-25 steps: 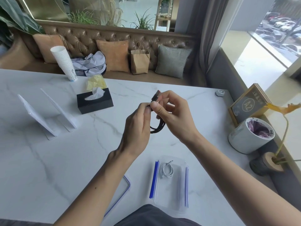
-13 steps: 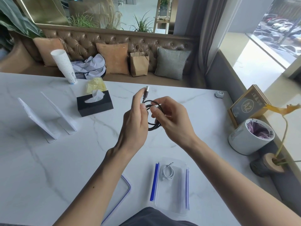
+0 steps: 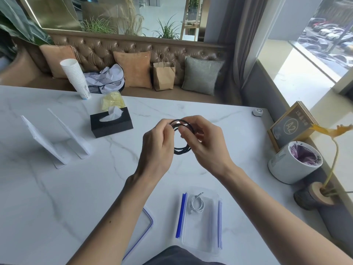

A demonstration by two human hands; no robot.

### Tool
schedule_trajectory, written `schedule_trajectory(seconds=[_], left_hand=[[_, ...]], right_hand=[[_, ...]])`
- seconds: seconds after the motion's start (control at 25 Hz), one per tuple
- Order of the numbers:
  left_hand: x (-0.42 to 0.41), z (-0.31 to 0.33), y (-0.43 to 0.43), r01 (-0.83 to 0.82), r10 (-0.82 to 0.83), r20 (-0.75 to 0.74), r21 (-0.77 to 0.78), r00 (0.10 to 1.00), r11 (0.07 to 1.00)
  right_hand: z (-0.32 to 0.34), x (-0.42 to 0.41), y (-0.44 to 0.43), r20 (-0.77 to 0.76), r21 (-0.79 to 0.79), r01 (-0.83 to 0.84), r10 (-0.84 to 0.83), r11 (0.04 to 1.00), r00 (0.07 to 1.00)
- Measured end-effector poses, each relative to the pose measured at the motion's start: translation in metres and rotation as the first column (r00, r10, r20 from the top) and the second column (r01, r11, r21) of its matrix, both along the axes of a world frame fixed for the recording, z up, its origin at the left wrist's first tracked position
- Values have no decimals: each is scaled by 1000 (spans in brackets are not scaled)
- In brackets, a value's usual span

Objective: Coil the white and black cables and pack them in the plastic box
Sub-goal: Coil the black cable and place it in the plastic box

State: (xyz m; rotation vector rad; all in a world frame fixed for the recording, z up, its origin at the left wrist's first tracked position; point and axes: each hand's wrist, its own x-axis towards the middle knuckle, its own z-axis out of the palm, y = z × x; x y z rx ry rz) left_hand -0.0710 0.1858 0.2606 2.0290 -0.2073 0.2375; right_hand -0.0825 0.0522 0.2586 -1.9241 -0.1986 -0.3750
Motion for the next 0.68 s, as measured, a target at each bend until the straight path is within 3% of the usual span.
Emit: schedule_trajectory(seconds=[0.12,0.2,0.6,0.68], left_hand=[[1,2,6,187,-187,-49,5,981,982],[1,0,9,270,-275,-71,-77,959,960],[1,2,5,171,-194,-65,-265,979,949],[0,1,5,174,-209,-79,-317,975,932]], right_hand=[[5,4,-5,28,3,3,-3,1000,1000],[6,6,-5,22,-1,-9,9,1000,1000],[6,13,0,19,56,-31,30,998,999],[4,14,-1,-28,186,-60,66,981,997]])
